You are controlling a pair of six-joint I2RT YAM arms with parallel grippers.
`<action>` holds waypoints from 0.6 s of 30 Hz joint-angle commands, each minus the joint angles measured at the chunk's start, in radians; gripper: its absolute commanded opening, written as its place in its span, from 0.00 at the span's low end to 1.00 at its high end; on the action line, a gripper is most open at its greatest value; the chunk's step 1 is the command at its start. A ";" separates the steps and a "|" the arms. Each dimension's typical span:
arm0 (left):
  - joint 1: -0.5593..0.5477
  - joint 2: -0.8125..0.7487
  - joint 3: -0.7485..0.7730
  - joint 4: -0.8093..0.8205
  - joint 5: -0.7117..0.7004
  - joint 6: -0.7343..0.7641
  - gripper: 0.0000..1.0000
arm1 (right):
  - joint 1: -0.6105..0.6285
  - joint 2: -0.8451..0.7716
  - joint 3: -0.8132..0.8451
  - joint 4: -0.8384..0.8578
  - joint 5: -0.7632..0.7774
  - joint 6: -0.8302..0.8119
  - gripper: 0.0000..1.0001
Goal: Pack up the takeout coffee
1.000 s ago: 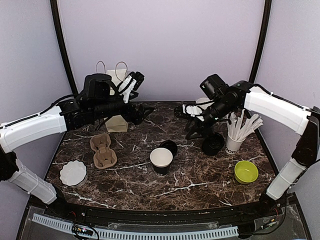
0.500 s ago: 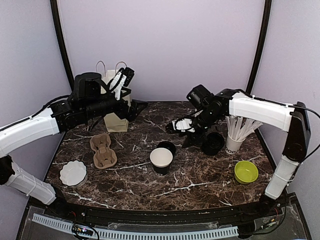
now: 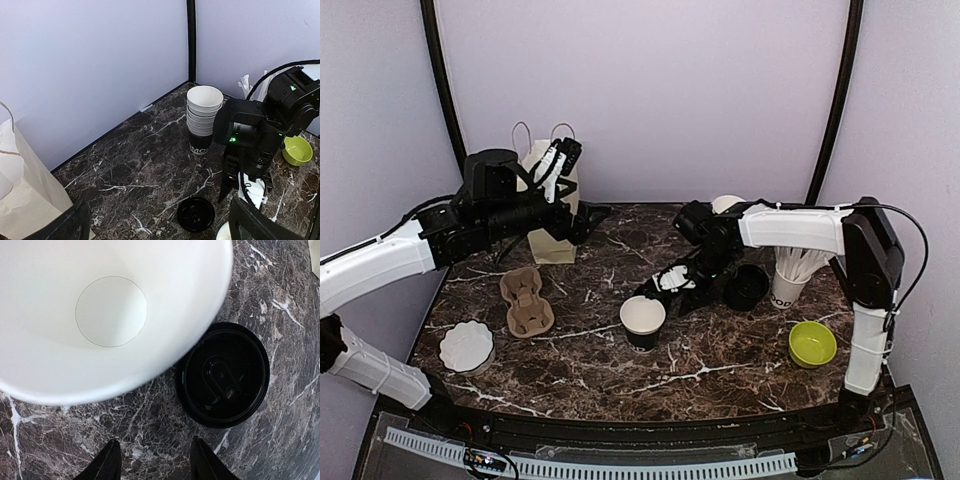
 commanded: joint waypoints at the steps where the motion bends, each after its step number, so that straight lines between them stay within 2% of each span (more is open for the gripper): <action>1: 0.007 -0.030 -0.020 0.028 0.016 -0.025 0.98 | 0.008 0.040 0.061 0.030 -0.011 -0.034 0.48; 18: 0.015 -0.037 -0.045 0.056 0.016 -0.031 0.98 | 0.008 0.171 0.147 -0.013 -0.014 -0.069 0.46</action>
